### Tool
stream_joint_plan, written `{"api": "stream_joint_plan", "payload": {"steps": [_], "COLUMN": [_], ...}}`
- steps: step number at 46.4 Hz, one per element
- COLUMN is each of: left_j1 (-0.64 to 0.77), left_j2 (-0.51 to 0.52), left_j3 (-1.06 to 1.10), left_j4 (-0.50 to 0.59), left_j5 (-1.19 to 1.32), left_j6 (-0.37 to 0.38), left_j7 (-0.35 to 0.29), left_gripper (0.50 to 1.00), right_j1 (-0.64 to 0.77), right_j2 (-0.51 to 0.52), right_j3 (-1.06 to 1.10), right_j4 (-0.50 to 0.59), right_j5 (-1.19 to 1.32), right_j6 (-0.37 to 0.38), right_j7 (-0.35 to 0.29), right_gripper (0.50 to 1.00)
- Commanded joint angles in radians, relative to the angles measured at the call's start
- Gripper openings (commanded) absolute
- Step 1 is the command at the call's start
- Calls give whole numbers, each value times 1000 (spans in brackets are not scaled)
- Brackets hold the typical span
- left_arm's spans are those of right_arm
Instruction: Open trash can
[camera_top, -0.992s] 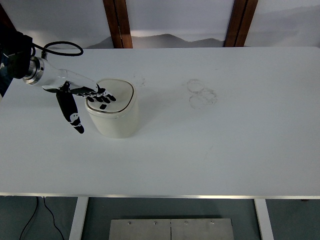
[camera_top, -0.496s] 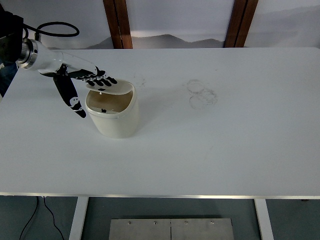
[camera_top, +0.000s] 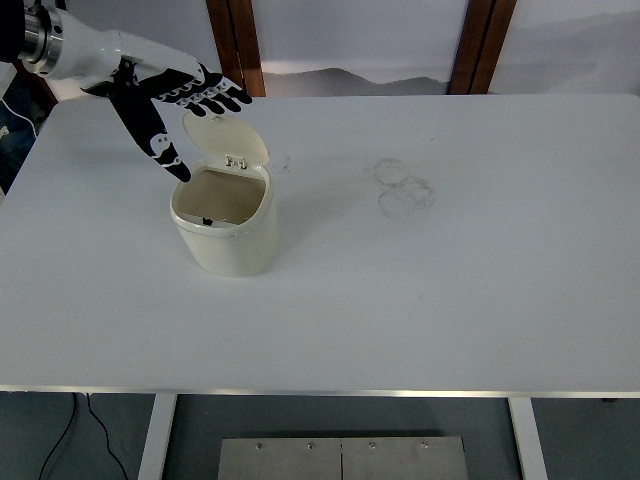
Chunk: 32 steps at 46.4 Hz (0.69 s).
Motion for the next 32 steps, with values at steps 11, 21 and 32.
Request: {"api": "stream_joint_plan", "payload": {"steps": [11,21,32], "left_j1": [-25,-2,89], "left_j2": [-74,-117,-123], "left_j3": [-46,-115,-226], "left_j4": [216,366,483], "left_j5": [-169,-246,-335], "left_j6": [0,0,0], "left_j7": [-1,-7,-13], "left_gripper": [1000,1000,1000], "right_j1": [0,-2,-3], "right_j2": [0,0,0], "right_j3": [-1,-1,0], "right_j4": [1,1,-1], "right_j5": [0,-1,0], "right_j6": [0,0,0], "right_j7": [0,0,0], "right_gripper": [995,995,995]}}
